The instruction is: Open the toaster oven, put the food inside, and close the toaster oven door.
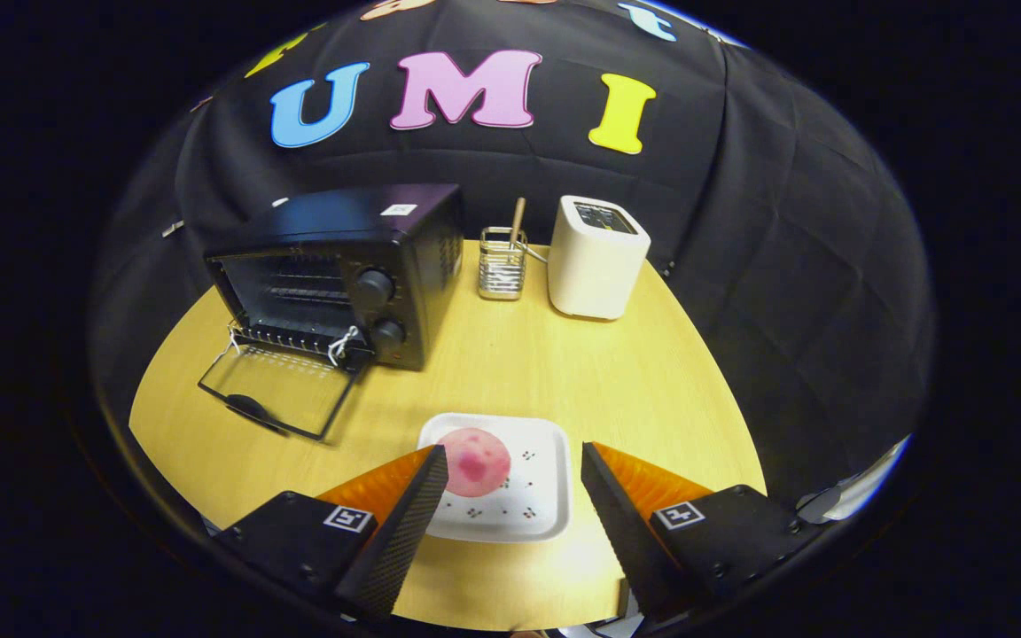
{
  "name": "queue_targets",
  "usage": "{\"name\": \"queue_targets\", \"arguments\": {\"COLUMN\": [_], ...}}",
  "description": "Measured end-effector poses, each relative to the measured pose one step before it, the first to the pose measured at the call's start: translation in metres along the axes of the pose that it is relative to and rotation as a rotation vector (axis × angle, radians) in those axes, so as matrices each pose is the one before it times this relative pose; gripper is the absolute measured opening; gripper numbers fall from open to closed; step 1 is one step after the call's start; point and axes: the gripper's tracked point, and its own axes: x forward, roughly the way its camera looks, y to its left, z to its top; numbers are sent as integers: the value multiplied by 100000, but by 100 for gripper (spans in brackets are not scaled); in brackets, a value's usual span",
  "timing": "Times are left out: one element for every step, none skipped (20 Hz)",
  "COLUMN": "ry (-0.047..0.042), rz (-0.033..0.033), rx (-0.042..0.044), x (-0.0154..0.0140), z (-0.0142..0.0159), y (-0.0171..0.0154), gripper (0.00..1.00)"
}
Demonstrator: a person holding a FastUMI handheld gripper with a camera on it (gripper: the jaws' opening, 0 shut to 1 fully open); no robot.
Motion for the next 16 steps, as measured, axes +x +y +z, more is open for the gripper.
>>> {"name": "queue_targets", "arguments": {"ry": [2803,2568,2489,2452,2134,2017,2451,2398,2120,1648,1245,1530,1610,1261,1020,583], "rz": [-307,-200,-107,-221,181,472,639,1223,1239,1108,916,729,1255,886,734,432], "rx": [886,689,353,108,106,-58,-254,-187,-136,-204,-318,-228,58,134,305,312], "x": [495,702,613,854,790,649,681,740,652,574,501,528,402,448,415,260], "z": [-778,-764,-706,-778,-651,-706,-753,-680,-475,-370,-310,-334,-248,-121,6,-19], "y": [-957,-894,-687,-614,-520,-450,-300,-90,53,-31,58,35,158,60,50,67], "gripper": [99,99,99,99,99,99,99,99,99,99,99,99,99,99,99,99]}}
